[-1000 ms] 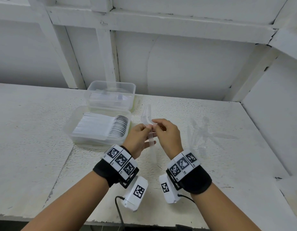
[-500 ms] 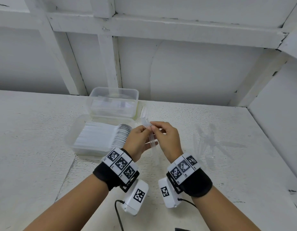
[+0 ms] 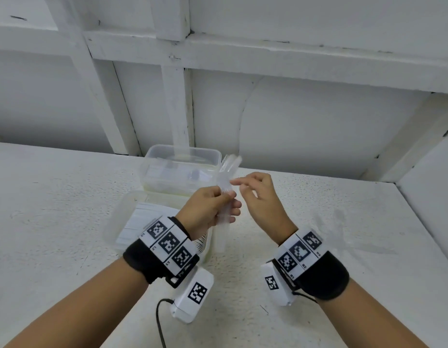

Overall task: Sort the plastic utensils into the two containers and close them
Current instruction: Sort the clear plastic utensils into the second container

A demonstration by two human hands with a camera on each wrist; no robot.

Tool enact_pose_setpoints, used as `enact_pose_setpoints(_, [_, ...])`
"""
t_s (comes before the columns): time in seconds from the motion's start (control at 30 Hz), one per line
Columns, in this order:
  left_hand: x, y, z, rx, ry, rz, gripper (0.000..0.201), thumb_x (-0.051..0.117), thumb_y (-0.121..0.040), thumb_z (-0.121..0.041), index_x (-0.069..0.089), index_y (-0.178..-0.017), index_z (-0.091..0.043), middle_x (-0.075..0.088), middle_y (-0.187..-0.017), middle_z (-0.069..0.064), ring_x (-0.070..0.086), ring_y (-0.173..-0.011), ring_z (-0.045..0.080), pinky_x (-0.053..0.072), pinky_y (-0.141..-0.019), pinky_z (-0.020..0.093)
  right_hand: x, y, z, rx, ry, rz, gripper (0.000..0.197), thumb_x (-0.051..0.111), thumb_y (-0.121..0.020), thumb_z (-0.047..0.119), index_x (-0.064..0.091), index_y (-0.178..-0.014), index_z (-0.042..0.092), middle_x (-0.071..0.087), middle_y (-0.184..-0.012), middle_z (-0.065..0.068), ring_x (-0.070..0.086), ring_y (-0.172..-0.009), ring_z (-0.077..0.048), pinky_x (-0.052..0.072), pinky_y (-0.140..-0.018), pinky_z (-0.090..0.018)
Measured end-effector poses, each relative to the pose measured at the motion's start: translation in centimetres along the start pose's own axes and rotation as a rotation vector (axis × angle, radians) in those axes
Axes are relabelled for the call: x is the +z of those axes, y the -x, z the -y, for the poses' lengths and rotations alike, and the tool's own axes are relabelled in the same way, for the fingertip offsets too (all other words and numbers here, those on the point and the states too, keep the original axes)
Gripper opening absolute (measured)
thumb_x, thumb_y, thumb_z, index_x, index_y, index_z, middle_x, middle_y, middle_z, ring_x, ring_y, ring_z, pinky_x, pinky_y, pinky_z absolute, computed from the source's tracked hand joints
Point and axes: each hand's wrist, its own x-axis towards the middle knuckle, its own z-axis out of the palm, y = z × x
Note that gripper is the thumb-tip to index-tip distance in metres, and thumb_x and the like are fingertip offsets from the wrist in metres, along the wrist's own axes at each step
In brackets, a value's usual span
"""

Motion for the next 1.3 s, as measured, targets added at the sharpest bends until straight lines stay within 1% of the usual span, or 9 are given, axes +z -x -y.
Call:
enact_pose_setpoints(0.07, [-1.0, -0.4, -1.5, -0.018, -0.138, 0.070, 0.013, 0.052, -0.094, -0.013, 0.057, -0.087, -0.005, 0.065, -0.077, 0.006, 0.061, -0.060, 0.010, 0.052, -0.058, 0.020, -0.8, -0.9, 0.5, -0.154, 0.123, -0.078, 0.019, 0.052, -0.089, 0.025, 0.057, -0.107, 0.018, 0.039, -0.111, 0.002, 0.043, -0.105, -0.011, 0.039, -0.099, -0.031])
enact_pose_setpoints(0.17, [-2.9, -1.1, -3.7, -0.016, -0.509, 0.155, 0.015, 0.056, -0.092, -0.017, 0.062, -0.086, -0.006, 0.067, -0.074, -0.002, 0.059, -0.061, 0.006, 0.050, -0.059, 0.019, -1.6, -2.5, 0.7, -0.532, 0.539, -0.121, 0.043, 0.049, -0.081, 0.040, 0.048, -0.119, 0.020, 0.045, -0.119, -0.006, 0.043, -0.107, -0.022, 0.037, -0.090, -0.035])
enact_pose_setpoints(0.3, [-4.4, -1.7, -5.8, -0.032, -0.858, 0.270, 0.017, 0.060, -0.090, -0.022, 0.065, -0.076, -0.014, 0.066, -0.065, -0.011, 0.057, -0.056, -0.002, 0.047, -0.057, 0.014, -1.5, -4.1, 0.9, -0.878, 0.931, 0.005, 0.041, 0.045, -0.083, 0.039, 0.050, -0.119, 0.020, 0.054, -0.119, -0.003, 0.045, -0.106, -0.023, 0.042, -0.079, -0.039])
enact_pose_setpoints(0.43, [-5.3, -2.0, -6.6, -0.060, -0.962, 0.333, 0.019, 0.061, -0.089, -0.021, 0.065, -0.070, -0.018, 0.066, -0.063, -0.012, 0.054, -0.054, -0.002, 0.045, -0.056, 0.015, -0.9, -4.7, 0.7, -0.990, 1.044, 0.203, 0.036, 0.040, -0.087, 0.033, 0.046, -0.115, 0.011, 0.065, -0.099, -0.006, 0.063, -0.076, -0.024, 0.048, -0.057, -0.033])
enact_pose_setpoints(0.63, [-6.6, -2.6, -6.8, -0.110, -1.048, 0.377, 0.014, 0.059, -0.090, -0.023, 0.065, -0.079, -0.018, 0.067, -0.074, -0.010, 0.055, -0.058, -0.002, 0.043, -0.059, 0.014, 0.6, -4.9, 0.1, -0.752, 0.908, 0.427, 0.047, 0.067, -0.078, 0.000, 0.050, -0.121, 0.009, 0.052, -0.101, -0.009, 0.039, -0.052, -0.017, 0.037, -0.041, -0.028])
enact_pose_setpoints(0.8, [-10.8, -4.8, -8.2, 0.026, -1.275, 0.087, 0.030, 0.049, -0.093, -0.040, 0.060, -0.111, -0.019, 0.061, -0.103, -0.006, 0.055, -0.094, 0.009, 0.042, -0.081, 0.022, 1.0, -8.0, 0.4, -0.520, 0.805, 0.433, 0.031, 0.046, -0.097, 0.010, 0.048, -0.128, 0.007, 0.049, -0.117, -0.013, 0.058, -0.081, -0.035, 0.049, -0.071, -0.046])
enact_pose_setpoints(1.0, [-17.8, -8.1, -9.1, -0.087, -0.996, -0.355, 0.024, 0.046, -0.095, -0.023, 0.059, -0.107, -0.006, 0.059, -0.096, 0.008, 0.056, -0.090, 0.021, 0.049, -0.069, 0.030, 2.1, -14.0, 0.9, -0.345, 0.813, 0.416, 0.034, 0.040, -0.098, 0.016, 0.049, -0.129, 0.005, 0.049, -0.119, -0.016, 0.055, -0.096, -0.034, 0.044, -0.085, -0.038])
enact_pose_setpoints(1.2, [-20.2, -10.3, -7.3, -0.296, -0.800, -0.417, 0.027, 0.043, -0.095, -0.003, 0.051, -0.120, 0.001, 0.053, -0.109, 0.014, 0.059, -0.086, 0.030, 0.050, -0.067, 0.036, 6.6, -16.9, 0.8, -0.246, 0.871, 0.561, 0.035, 0.037, -0.097, 0.012, 0.047, -0.130, 0.008, 0.047, -0.123, -0.016, 0.053, -0.104, -0.034, 0.042, -0.089, -0.035])
enact_pose_setpoints(1.3, [-20.4, -10.9, -6.6, -0.324, -0.687, -0.398, 0.015, 0.044, -0.092, 0.003, 0.055, -0.103, 0.000, 0.060, -0.102, 0.018, 0.061, -0.079, 0.030, 0.053, -0.066, 0.038, 8.4, -17.5, 0.3, -0.201, 0.854, 0.599, 0.035, 0.037, -0.096, 0.011, 0.047, -0.130, 0.010, 0.047, -0.125, -0.014, 0.052, -0.108, -0.033, 0.043, -0.093, -0.037])
